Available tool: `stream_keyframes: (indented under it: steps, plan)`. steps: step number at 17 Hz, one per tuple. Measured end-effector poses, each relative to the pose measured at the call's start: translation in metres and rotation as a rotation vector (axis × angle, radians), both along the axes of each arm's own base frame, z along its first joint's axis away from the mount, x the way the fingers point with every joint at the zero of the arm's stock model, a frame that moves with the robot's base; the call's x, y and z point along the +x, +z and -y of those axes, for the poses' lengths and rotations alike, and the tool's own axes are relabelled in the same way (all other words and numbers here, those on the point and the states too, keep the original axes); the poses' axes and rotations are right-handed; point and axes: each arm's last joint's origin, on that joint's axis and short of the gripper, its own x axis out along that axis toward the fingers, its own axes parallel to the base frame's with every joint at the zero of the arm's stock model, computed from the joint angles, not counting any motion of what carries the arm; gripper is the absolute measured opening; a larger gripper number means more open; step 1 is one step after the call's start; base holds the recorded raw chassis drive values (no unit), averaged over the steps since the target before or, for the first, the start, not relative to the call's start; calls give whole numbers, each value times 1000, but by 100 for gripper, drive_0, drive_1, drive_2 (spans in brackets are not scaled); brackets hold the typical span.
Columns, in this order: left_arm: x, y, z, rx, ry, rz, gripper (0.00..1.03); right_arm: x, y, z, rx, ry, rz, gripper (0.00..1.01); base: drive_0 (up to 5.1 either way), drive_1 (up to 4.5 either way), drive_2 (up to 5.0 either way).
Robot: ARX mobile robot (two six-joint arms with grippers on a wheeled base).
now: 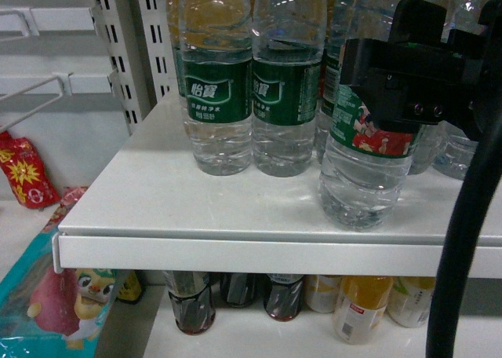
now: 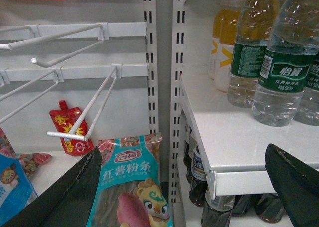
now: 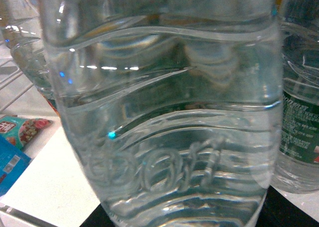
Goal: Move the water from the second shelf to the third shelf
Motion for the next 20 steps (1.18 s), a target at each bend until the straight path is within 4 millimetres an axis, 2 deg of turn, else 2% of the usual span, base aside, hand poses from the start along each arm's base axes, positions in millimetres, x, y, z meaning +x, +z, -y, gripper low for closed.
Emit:
stream_keyframes:
  steps: [6,16,18,20]
  plan:
    - [0,0,0,0,0,0,98,12,-2,-3,-9,-60,16,41,0,0,0]
    - [0,0,0,0,0,0,98,12,-5,-6,-20,-56,41,42,0,0,0]
    - [0,0,0,0,0,0,98,12,-7,-5,-29,-54,40,64,0,0,0]
    - [0,0,0,0,0,0,98,12,-1,-3,-15,-56,77,87,0,0,0]
